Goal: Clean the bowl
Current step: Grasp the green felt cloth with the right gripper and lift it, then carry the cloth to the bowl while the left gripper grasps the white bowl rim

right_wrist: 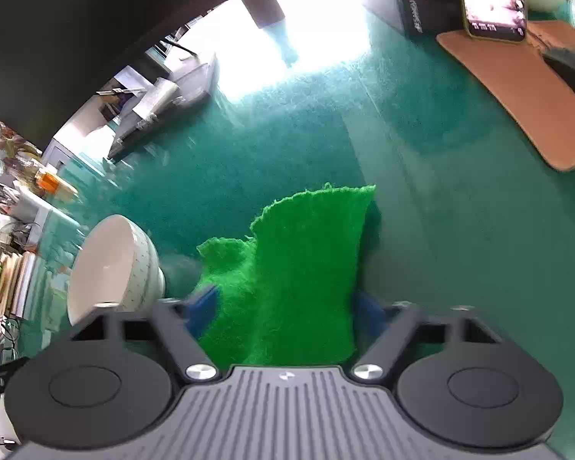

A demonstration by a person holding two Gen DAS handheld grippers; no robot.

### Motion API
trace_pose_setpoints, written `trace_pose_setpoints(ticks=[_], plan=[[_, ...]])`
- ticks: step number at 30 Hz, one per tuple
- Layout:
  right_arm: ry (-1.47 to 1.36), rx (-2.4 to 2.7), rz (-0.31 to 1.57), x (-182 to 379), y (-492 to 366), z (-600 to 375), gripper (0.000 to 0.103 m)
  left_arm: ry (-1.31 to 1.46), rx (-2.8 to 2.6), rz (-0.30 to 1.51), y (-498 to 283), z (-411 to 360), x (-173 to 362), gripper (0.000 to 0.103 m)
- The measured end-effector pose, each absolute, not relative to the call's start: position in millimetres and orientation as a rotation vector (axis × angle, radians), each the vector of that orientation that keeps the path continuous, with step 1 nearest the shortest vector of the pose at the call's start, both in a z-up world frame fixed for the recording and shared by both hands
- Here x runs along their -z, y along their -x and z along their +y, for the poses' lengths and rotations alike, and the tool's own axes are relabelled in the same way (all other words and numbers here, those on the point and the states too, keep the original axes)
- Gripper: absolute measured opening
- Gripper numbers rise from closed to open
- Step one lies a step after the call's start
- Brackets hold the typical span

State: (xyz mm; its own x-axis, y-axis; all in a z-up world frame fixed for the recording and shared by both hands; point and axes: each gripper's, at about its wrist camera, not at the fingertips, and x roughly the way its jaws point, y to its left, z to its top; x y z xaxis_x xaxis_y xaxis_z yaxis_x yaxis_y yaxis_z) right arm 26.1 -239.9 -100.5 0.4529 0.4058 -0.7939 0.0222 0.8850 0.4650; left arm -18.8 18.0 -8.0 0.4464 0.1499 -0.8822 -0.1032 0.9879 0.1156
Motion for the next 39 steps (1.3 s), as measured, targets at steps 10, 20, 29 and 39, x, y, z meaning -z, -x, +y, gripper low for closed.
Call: trace_pose_setpoints(ticks=[10,20,29,39], plan=[[-0.609,-0.333,0.861,22.9,11.2,-230.7,0.003,0.072,0.011,1.061,-6.8,56.9,21.5,0.095],[-0.050,-0.210,0.678,-29.5,23.0,-145.1,0.003,0.137,0.146,1.144,-51.1,69.1,53.0,0.024],[0.135,-0.317,0.706,-19.7,-13.2,-117.2,0.003,0.190,0.233,1.111,-60.2,73.7,47.7,0.010],[0.172,-0.421,0.818,10.6,-38.9,-101.0,0.003,0.204,0.209,1.198,-73.4,70.5,57.8,0.050]])
